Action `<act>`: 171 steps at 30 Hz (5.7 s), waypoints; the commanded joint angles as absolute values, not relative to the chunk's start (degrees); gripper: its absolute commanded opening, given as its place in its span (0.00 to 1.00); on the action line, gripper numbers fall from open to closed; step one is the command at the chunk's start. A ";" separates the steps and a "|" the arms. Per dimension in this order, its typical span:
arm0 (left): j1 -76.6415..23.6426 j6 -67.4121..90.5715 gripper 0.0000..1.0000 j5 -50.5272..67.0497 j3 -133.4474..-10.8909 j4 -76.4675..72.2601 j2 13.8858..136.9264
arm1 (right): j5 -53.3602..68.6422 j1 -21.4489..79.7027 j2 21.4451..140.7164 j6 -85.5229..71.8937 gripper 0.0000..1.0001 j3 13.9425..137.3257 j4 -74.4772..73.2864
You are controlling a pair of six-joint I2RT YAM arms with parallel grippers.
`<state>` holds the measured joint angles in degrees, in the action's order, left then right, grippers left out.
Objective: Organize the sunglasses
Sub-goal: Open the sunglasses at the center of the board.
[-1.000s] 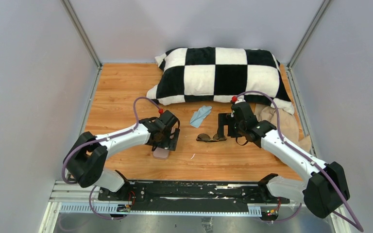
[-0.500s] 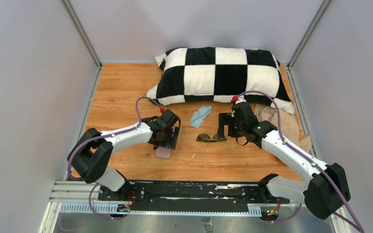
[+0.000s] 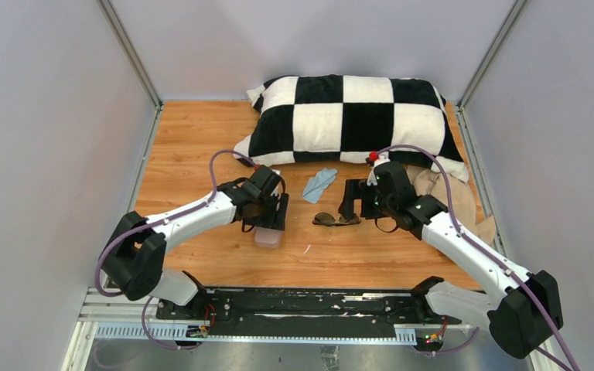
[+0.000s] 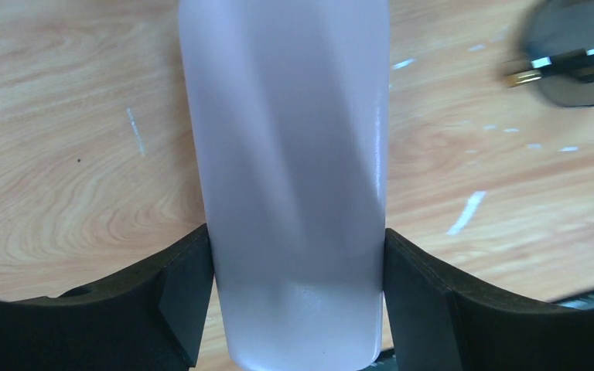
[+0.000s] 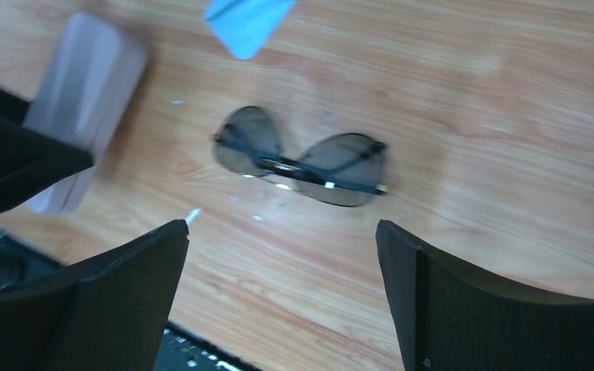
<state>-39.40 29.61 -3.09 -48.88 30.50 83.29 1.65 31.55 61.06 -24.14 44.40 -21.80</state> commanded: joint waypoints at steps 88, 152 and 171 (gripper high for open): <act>-17.14 92.19 0.00 43.35 -34.40 -62.56 54.68 | 52.04 33.74 102.04 -97.78 0.35 54.97 91.48; -12.83 97.51 0.00 43.63 -32.42 -69.14 52.11 | 59.79 31.47 103.54 -93.62 0.77 52.65 91.38; -12.83 73.16 0.00 46.92 -36.09 -31.66 47.26 | 60.34 31.57 101.32 -94.41 0.38 54.54 91.36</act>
<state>-12.25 82.37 45.04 -32.10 -41.60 49.58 58.57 31.27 102.52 -95.39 54.46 90.48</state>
